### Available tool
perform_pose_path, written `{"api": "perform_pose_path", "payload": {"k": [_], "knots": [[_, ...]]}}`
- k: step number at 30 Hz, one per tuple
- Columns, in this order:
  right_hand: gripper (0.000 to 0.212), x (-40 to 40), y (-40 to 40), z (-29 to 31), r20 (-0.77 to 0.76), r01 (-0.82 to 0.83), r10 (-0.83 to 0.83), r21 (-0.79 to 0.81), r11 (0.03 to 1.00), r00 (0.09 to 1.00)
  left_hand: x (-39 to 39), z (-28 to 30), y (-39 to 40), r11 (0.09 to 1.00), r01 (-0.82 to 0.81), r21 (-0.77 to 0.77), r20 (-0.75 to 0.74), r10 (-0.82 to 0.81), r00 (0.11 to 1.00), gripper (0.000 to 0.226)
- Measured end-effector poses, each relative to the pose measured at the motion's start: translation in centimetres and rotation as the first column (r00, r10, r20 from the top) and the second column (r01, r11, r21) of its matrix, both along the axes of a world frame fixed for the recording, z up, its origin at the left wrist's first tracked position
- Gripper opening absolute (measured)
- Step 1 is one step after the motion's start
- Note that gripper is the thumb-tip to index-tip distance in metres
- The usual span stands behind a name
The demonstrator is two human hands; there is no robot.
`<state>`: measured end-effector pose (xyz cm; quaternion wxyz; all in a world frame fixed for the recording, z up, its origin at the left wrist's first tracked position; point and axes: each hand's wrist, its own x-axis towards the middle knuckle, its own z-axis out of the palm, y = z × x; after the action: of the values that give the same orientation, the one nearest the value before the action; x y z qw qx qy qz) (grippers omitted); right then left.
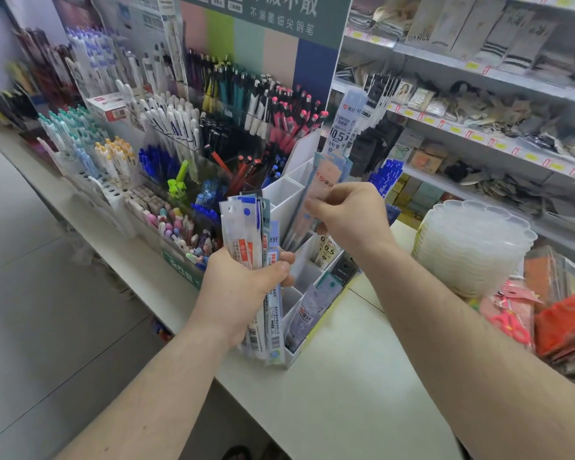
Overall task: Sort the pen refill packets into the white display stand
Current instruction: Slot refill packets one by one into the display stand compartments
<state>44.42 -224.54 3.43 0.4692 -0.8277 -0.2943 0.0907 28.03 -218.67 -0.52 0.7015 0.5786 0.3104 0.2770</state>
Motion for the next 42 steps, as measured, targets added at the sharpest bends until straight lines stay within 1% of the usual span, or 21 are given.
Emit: {"api": "perform_pose_path", "payload": {"k": [4, 8, 11, 13, 15, 16, 18, 19, 21, 23, 25, 26, 27, 29, 30, 31, 33, 36, 38, 40, 42], "knots": [[0.016, 0.2, 0.9, -1.4, 0.143, -0.011, 0.035, -0.165, 0.986, 0.989, 0.1, -0.1, 0.0, 1.000, 0.006, -0.009, 0.003, -0.006, 1.000, 0.017], [0.013, 0.3, 1.2, -2.1, 0.184, 0.020, 0.020, -0.210, 0.978, 0.983, 0.4, 0.0, -0.2, 0.999, 0.033, -0.014, 0.001, -0.033, 0.999, 0.015], [0.020, 0.4, 1.0, -1.2, 0.168, -0.012, 0.054, -0.242, 0.970, 0.984, 0.8, 0.1, -0.5, 0.998, 0.053, -0.043, 0.014, -0.053, 0.999, 0.013], [0.026, 0.3, 0.1, -0.3, 0.145, -0.026, 0.057, -0.213, 0.977, 0.988, 1.1, 0.3, -0.8, 0.993, 0.073, -0.094, 0.043, -0.069, 0.997, 0.015], [0.029, -0.1, -1.5, 0.4, 0.138, 0.009, 0.004, -0.097, 0.995, 0.990, 1.4, 0.5, -1.2, 0.987, 0.113, -0.117, 0.064, -0.106, 0.992, 0.015], [0.031, -0.4, -2.7, 0.5, 0.092, 0.037, -0.035, -0.016, 0.999, 0.995, 1.6, 0.6, -1.5, 0.983, 0.136, -0.123, 0.067, -0.129, 0.989, 0.014], [0.032, -1.2, -5.4, 0.2, -0.131, 0.069, -0.052, 0.125, 0.990, 0.990, 2.0, 0.6, -2.1, 0.972, 0.181, -0.149, 0.073, -0.172, 0.982, 0.013], [0.031, -1.6, -6.9, -0.2, -0.260, 0.057, -0.012, 0.168, 0.984, 0.965, 2.3, 0.5, -2.5, 0.965, 0.202, -0.165, 0.074, -0.192, 0.979, 0.012], [0.034, -2.4, -9.5, -1.5, -0.475, -0.039, 0.142, 0.220, 0.975, 0.869, 3.0, 0.4, -3.2, 0.955, 0.238, -0.176, 0.068, -0.230, 0.971, 0.009], [0.050, -3.2, -11.7, -3.0, -0.615, -0.168, 0.268, 0.216, 0.962, 0.741, 3.7, 0.4, -4.0, 0.944, 0.266, -0.197, 0.072, -0.257, 0.964, 0.007], [0.063, -4.0, -13.0, -4.1, -0.660, -0.284, 0.292, 0.122, 0.951, 0.693, 4.5, 0.4, -4.7, 0.933, 0.274, -0.234, 0.073, -0.264, 0.962, 0.006], [0.064, -4.5, -13.4, -4.5, -0.668, -0.328, 0.292, 0.075, 0.942, 0.685, 4.9, 0.3, -5.1, 0.932, 0.272, -0.240, 0.065, -0.265, 0.962, 0.007], [0.058, -5.1, -13.6, -4.7, -0.673, -0.366, 0.301, 0.048, 0.929, 0.675, 5.3, 0.2, -5.5, 0.932, 0.267, -0.246, 0.058, -0.261, 0.964, 0.008], [0.034, -6.1, -13.6, -4.9, -0.678, -0.379, 0.289, 0.017, 0.925, 0.675, 6.2, -0.1, -6.3, 0.928, 0.256, -0.271, 0.058, -0.250, 0.967, 0.012], [0.024, -6.5, -13.6, -5.0, -0.671, -0.346, 0.254, -0.004, 0.938, 0.697, 6.7, -0.2, -6.8, 0.926, 0.254, -0.280, 0.061, -0.247, 0.967, 0.012], [0.018, -6.7, -13.6, -5.2, -0.655, -0.294, 0.206, -0.025, 0.955, 0.727, 7.1, -0.4, -7.2, 0.925, 0.257, -0.280, 0.060, -0.250, 0.966, 0.011], [0.013, -6.9, -13.9, -5.4, -0.633, -0.187, 0.122, -0.038, 0.982, 0.765, 7.6, -0.8, -7.7, 0.926, 0.281, -0.251, 0.042, -0.280, 0.959, 0.007], [0.007, -6.8, -14.5, -5.4, -0.667, -0.096, 0.074, 0.003, 0.995, 0.741, 7.8, -1.3, -8.1, 0.915, 0.345, -0.208, 0.002, -0.352, 0.936, 0.008], [0.006, -6.9, -14.9, -5.4, -0.671, -0.047, 0.033, -0.002, 0.999, 0.741, 7.8, -1.5, -8.5, 0.893, 0.388, -0.230, 0.001, -0.398, 0.917, 0.017], [0.006, -7.0, -15.1, -5.7, -0.650, -0.019, -0.001, -0.023, 1.000, 0.760, 7.7, -1.7, -9.0, 0.882, 0.396, -0.257, -0.006, -0.411, 0.911, 0.021], [0.005, -7.0, -15.3, -5.5, -0.673, -0.061, 0.038, -0.011, 0.998, 0.739, 7.8, -2.0, -9.2, 0.888, 0.375, -0.267, -0.029, -0.396, 0.918, 0.019]]}}
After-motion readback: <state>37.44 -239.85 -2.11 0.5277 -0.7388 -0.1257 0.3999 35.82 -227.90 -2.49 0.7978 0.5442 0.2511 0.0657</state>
